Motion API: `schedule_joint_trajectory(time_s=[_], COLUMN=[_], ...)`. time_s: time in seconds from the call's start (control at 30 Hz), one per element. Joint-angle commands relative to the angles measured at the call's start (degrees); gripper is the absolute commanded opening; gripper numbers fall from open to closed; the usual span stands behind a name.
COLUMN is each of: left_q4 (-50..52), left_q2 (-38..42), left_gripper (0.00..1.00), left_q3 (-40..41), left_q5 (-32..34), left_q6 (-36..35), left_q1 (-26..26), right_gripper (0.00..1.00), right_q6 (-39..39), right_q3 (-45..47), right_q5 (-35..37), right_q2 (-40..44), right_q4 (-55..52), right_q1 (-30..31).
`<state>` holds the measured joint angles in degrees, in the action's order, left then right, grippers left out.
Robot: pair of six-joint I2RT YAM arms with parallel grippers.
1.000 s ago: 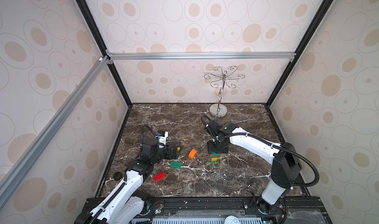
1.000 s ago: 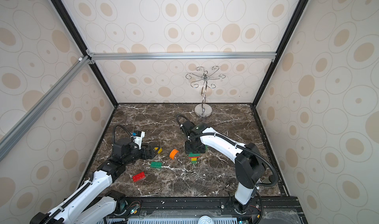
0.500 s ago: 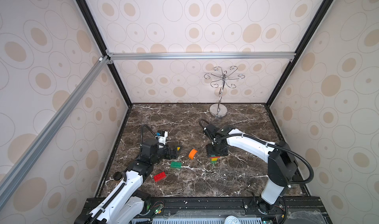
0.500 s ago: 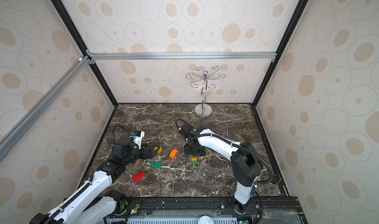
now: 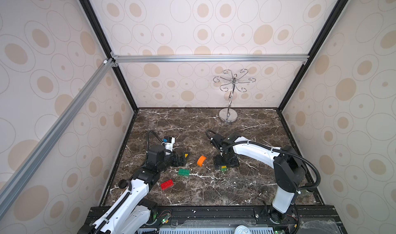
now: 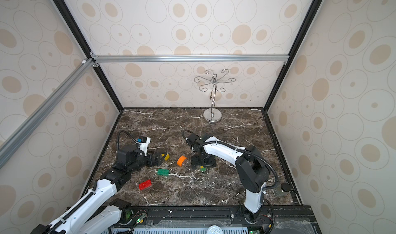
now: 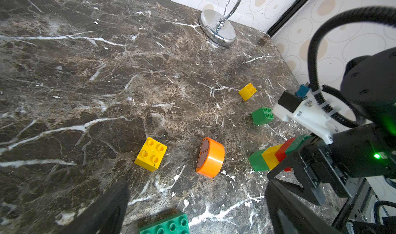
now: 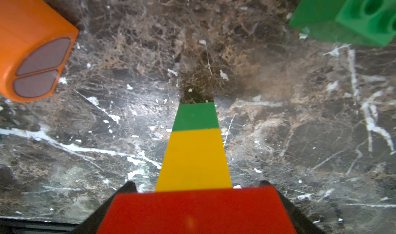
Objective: Assemble an ice cream with lego
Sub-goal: Assemble the lego brick with the lego brick, then pick up the lego brick from the center of the board.
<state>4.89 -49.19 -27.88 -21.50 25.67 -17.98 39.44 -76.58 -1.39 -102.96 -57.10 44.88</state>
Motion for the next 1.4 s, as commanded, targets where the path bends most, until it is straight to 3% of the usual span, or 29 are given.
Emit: schedule_joint_trajectory(time_s=[0.0,0.43,0.63,0.93,1.13,1.37], left_q4=[0.21,-0.14,-0.31,0.13,0.04,0.39], left_q2=[0.65,0.46,0.53,1.39,1.02,1.11], left_gripper=[1.00,1.00,1.00,1.00,1.00,1.00], left_q3=[-0.28,-0.16,-0.16,-0.15,-0.16,-0.16], left_q5=[0.35,0.01,-0.03,1.01,1.07,1.71], left_q6=[-0.04,-0.03,-0.05,-0.08,-0.05,-0.14], left_q1=[0.31,0.31,0.31,0.31,0.31,0.31], right_gripper=[0.92,0.94,0.93,0.92,0.92,0.94], right_q6=[0.42,-2.15,-4.05,-11.41,-20.21,-26.66], right_q3=[-1.18,-6.65,-10.57,-18.20,-24.32,-27.62], right_q5=[1.68,2.27,7.64,13.11,16.10,11.70], right_q2=[3.85,11.18,11.29,3.42,-7.12,-16.67], right_q4=[-2.48,-10.49,-11.02,-8.69,-5.48,1.43], right_q1=[0.66,0.64,-0.87,-10.08,-15.52,-20.29])
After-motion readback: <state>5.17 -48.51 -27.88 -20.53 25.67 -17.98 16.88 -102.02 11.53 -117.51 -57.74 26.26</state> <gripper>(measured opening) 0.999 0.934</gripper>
